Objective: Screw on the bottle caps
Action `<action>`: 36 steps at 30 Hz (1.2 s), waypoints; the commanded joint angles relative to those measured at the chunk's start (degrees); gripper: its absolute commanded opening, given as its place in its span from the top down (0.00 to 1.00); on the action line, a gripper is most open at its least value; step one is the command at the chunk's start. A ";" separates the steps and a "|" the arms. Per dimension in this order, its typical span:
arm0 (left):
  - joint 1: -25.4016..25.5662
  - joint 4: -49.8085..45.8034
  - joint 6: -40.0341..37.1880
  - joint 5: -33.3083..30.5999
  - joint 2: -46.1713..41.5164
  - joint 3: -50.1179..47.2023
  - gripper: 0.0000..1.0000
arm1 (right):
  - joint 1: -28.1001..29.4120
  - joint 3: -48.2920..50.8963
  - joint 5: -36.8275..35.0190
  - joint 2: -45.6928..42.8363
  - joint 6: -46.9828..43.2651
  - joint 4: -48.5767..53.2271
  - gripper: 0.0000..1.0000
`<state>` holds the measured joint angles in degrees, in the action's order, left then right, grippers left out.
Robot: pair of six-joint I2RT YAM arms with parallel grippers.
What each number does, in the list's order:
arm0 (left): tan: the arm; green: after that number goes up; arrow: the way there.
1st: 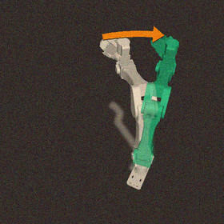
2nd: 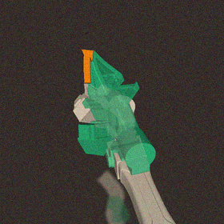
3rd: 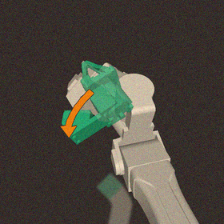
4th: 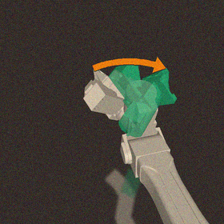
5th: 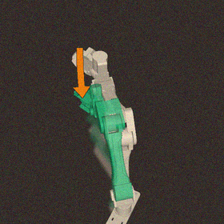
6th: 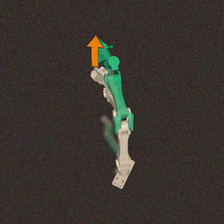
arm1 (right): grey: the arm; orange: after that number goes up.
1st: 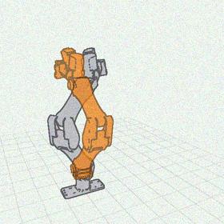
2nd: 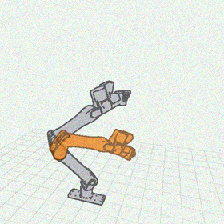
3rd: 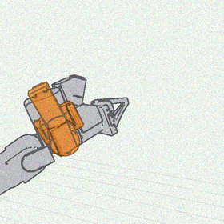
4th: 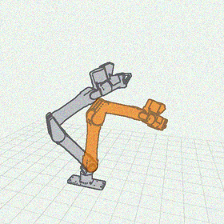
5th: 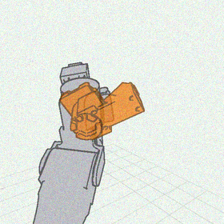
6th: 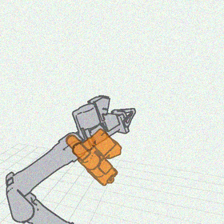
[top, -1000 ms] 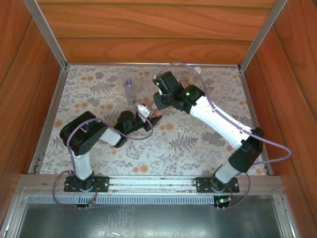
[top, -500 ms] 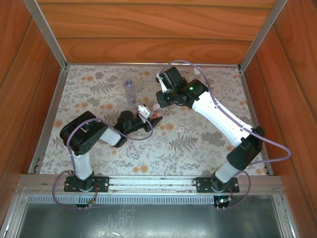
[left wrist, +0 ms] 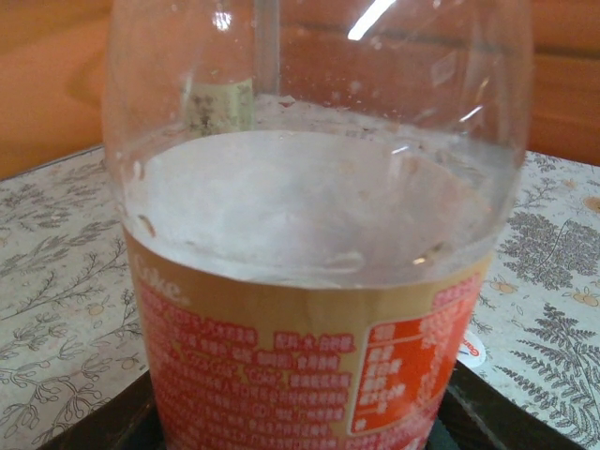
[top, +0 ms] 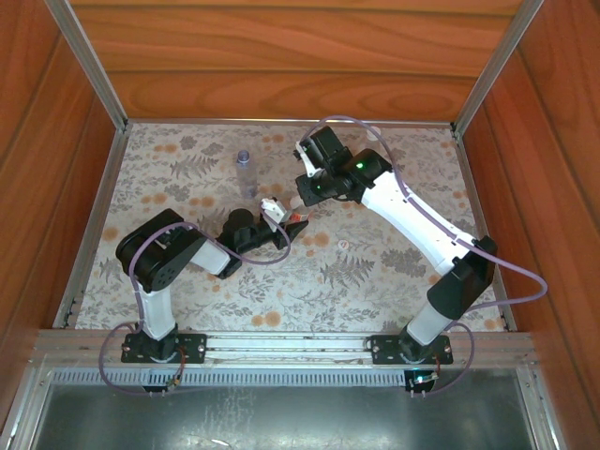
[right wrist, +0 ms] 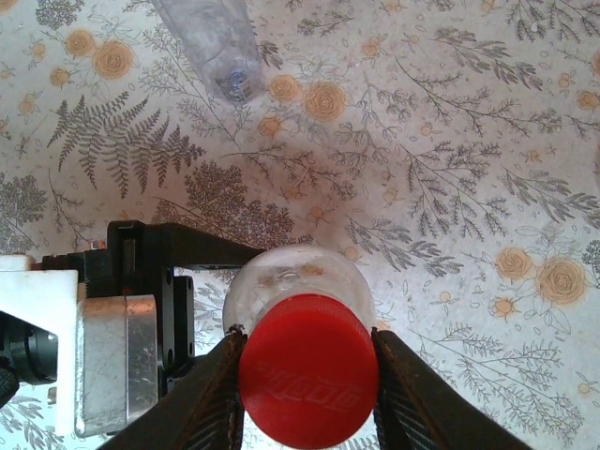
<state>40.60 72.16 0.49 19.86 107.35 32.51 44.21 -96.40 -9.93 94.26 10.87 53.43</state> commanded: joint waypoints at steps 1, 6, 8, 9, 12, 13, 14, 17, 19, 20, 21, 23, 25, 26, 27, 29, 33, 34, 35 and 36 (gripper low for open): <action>-0.08 -3.63 0.43 1.24 1.90 -0.33 0.46 | -0.24 -0.17 0.71 0.24 -0.72 0.89 0.60; -0.13 -3.61 0.21 1.32 1.98 -0.70 0.46 | -0.23 -0.85 0.45 0.31 -1.02 1.26 0.56; -0.09 -3.61 0.21 1.31 2.07 -0.78 0.46 | -0.24 -0.92 0.31 0.22 -1.06 1.23 0.52; -0.08 -3.67 0.26 1.28 2.07 -0.77 0.46 | -0.21 -0.86 0.35 0.08 -1.07 1.26 0.50; -0.17 -3.52 0.30 1.24 2.14 -0.87 0.46 | -0.26 -0.62 0.35 -0.42 -1.07 1.07 0.44; -0.17 -3.52 0.28 1.24 2.16 -0.86 0.46 | -0.21 -0.46 0.29 -0.64 -1.03 1.05 0.42; -0.16 -3.52 0.31 1.24 2.26 -0.80 0.46 | -0.26 -0.33 0.40 -0.83 -1.11 0.89 0.39; -0.17 -3.54 0.27 1.24 2.34 -0.87 0.46 | -0.26 0.08 0.60 -1.51 -1.29 0.80 0.31; -0.32 -3.43 0.32 1.24 2.42 -0.87 0.46 | -0.25 0.24 0.95 -2.09 -1.29 0.71 0.25; -0.37 -3.43 0.30 1.32 2.47 -0.87 0.46 | -0.22 0.31 1.21 -2.36 -1.38 0.65 0.23; -0.41 -3.43 0.36 1.40 2.50 -0.85 0.46 | -0.25 0.45 1.55 -2.78 -1.41 0.48 0.21; -0.65 -3.43 0.43 1.49 2.67 -0.92 0.46 | -0.26 0.70 2.21 -3.88 -1.47 -0.09 0.18; -0.87 -3.27 0.39 1.89 2.78 -1.05 0.46 | -0.26 1.12 2.96 -5.22 -1.56 -1.16 0.17; -0.96 -3.32 0.39 2.15 2.84 -1.04 0.46 | -0.23 1.51 3.25 -5.90 -1.60 -1.75 0.17; -0.98 -3.18 0.45 2.37 2.82 -1.09 0.46 | -0.32 1.86 3.79 -6.67 -1.53 -2.46 0.17; -1.20 -2.98 0.71 3.09 3.03 -1.13 0.46 | -0.52 2.43 4.92 -8.02 -1.10 -3.90 0.17; -1.89 -1.64 1.62 4.74 3.56 -1.35 0.46 | -1.77 3.76 7.17 -10.25 0.64 -6.84 0.17; -1.99 -1.22 1.66 5.07 3.65 -1.39 0.46 | -2.16 4.14 7.77 -10.72 1.18 -7.53 0.18; -1.97 -0.98 1.78 5.30 3.74 -1.53 0.46 | -2.58 4.49 8.33 -11.08 1.54 -7.99 0.18; -2.04 -0.64 1.92 5.61 3.75 -1.66 0.46 | -3.07 4.79 8.97 -11.32 2.18 -8.42 0.19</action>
<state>39.00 74.83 1.39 23.16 108.84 32.42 42.48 -93.03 -3.88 83.79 10.98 47.68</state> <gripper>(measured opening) 0.540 0.819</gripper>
